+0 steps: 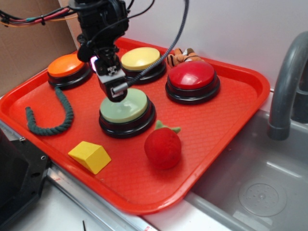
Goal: Push the green button.
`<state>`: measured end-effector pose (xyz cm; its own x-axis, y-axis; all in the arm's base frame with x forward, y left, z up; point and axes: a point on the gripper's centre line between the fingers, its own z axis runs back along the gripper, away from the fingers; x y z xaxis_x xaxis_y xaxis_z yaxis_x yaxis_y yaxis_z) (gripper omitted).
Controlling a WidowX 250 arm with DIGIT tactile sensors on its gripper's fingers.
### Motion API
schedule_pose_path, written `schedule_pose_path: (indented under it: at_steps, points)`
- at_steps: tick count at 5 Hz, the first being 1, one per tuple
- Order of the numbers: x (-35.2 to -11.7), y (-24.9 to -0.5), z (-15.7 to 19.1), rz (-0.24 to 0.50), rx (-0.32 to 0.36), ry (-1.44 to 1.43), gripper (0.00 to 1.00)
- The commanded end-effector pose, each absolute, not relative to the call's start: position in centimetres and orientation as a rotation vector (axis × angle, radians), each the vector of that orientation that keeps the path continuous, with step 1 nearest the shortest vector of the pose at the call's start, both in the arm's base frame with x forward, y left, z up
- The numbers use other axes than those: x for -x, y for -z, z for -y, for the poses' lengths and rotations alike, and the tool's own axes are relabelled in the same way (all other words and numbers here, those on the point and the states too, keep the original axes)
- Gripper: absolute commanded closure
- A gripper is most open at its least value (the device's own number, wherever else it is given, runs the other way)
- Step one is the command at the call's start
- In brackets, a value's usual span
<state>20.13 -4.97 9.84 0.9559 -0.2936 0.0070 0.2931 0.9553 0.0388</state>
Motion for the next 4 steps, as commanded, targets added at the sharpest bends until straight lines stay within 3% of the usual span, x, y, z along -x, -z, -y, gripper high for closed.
schedule_pose_path:
  at_steps: [1,4]
  points:
    - [-20.9,-11.2,5.4,0.036,-0.049,0.287,0.00]
    - [-20.8,-12.7,5.4,0.021,-0.057,0.265,0.00]
